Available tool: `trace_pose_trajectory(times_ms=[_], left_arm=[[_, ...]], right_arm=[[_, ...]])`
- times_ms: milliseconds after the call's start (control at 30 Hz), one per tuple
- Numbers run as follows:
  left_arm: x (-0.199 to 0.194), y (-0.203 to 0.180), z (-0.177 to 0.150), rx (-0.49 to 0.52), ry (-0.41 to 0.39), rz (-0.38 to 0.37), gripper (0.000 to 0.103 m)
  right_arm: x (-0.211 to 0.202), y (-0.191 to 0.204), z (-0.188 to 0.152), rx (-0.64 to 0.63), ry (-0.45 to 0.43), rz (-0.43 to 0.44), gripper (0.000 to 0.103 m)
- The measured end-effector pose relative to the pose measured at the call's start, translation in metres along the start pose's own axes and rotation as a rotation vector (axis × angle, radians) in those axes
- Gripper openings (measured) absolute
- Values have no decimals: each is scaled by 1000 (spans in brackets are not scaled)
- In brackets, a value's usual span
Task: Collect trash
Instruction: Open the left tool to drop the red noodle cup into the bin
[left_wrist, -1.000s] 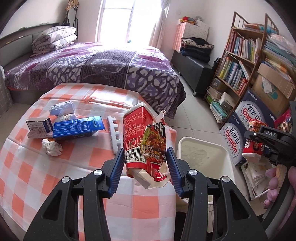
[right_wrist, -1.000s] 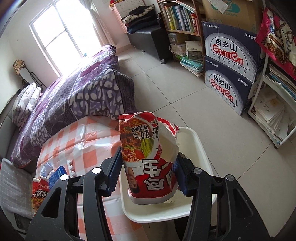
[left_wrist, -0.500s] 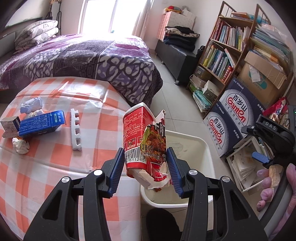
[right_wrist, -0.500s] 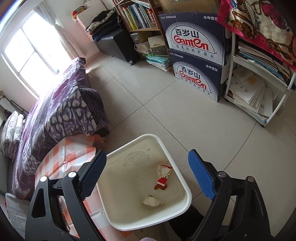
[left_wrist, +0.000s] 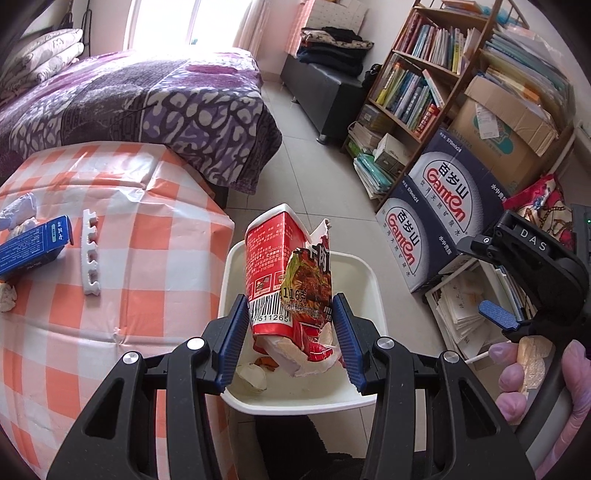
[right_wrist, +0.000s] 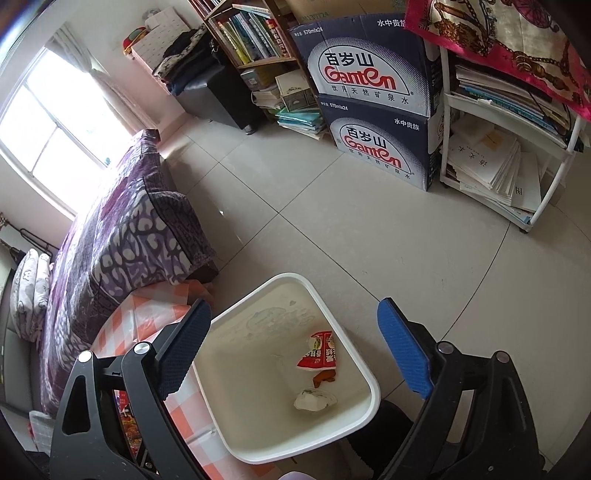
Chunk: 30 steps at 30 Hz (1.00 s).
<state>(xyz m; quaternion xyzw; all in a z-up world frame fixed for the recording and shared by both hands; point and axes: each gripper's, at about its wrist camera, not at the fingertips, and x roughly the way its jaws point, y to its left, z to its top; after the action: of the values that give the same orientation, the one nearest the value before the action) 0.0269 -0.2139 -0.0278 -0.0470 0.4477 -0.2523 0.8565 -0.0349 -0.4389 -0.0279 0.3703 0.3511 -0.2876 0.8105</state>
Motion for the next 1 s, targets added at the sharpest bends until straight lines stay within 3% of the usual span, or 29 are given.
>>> trace_pose_trajectory(times_ms=[300, 367, 400, 433, 600, 1000], left_arm=[[16, -21, 7, 32, 59, -92, 50], [16, -21, 10, 38, 62, -103, 66], [15, -19, 11, 35, 53, -99, 75], [13, -16, 12, 31, 43, -94, 77], [8, 7, 18, 12, 29, -60, 77], [-13, 80, 27, 0, -31, 103, 77]], right_arm=[[0, 0, 1, 21, -16, -18, 88], [0, 3, -1, 10, -25, -27, 89], [0, 5, -1, 5, -31, -32, 89], [-1, 7, -3, -1, -38, -36, 90], [-3, 24, -12, -56, -63, -52, 93], [5, 73, -41, -219, -65, -89, 96]])
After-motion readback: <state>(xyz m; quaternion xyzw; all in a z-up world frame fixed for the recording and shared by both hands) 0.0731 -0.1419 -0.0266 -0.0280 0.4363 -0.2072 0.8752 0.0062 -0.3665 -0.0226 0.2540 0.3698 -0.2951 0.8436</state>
